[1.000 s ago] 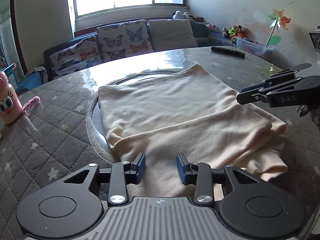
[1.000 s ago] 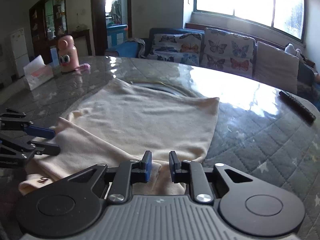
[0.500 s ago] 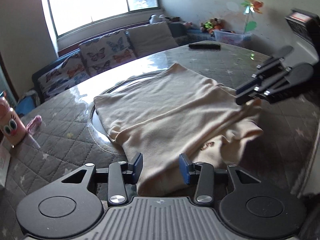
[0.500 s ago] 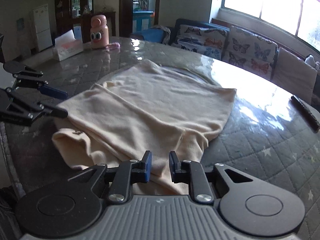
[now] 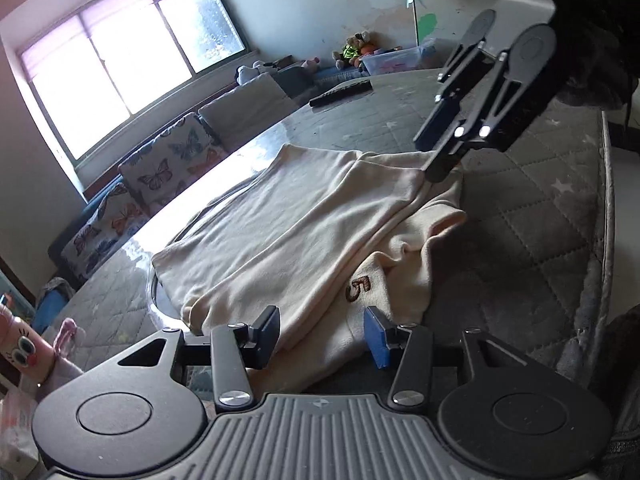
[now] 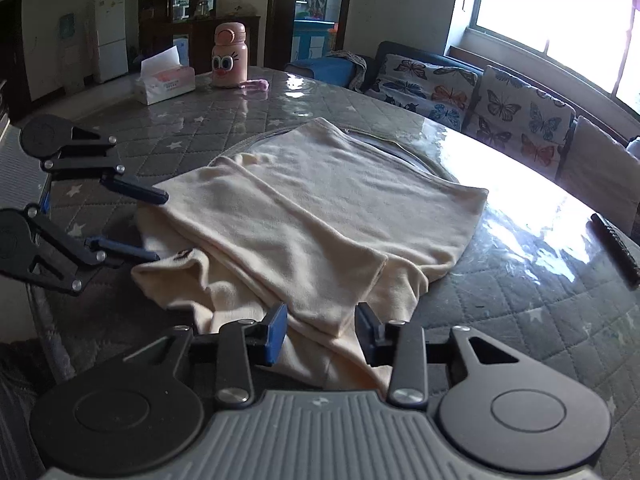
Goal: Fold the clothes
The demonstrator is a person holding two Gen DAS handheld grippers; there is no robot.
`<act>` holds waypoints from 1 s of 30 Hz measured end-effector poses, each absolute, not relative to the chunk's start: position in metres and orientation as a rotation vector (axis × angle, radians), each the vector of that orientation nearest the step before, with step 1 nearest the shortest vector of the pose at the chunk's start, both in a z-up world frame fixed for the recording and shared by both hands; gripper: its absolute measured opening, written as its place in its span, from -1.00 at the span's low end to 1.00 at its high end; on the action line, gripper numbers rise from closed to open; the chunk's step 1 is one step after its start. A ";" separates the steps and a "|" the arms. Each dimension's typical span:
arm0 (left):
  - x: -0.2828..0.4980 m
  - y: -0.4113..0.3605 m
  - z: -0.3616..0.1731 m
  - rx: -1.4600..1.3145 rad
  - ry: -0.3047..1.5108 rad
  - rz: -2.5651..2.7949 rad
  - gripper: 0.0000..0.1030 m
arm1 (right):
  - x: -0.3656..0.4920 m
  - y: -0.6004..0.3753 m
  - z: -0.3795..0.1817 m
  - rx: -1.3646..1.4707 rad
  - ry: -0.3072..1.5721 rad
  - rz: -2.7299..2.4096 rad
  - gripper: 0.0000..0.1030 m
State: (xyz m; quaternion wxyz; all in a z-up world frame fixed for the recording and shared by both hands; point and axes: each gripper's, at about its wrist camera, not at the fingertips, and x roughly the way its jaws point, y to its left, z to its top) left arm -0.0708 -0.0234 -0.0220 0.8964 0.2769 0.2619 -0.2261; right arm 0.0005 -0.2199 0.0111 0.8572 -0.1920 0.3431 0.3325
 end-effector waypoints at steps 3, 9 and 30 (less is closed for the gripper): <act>-0.073 -0.016 -0.021 0.589 0.553 -0.479 -0.03 | -0.004 -0.224 0.010 -0.411 0.725 0.705 -0.22; -0.078 -0.023 -0.031 0.642 0.557 -0.525 -0.03 | -0.007 -0.224 0.007 -0.431 0.728 0.719 -0.14; 0.001 -0.003 0.008 0.255 0.577 -0.456 -0.82 | -0.001 -0.195 -0.006 -0.527 0.607 0.807 0.09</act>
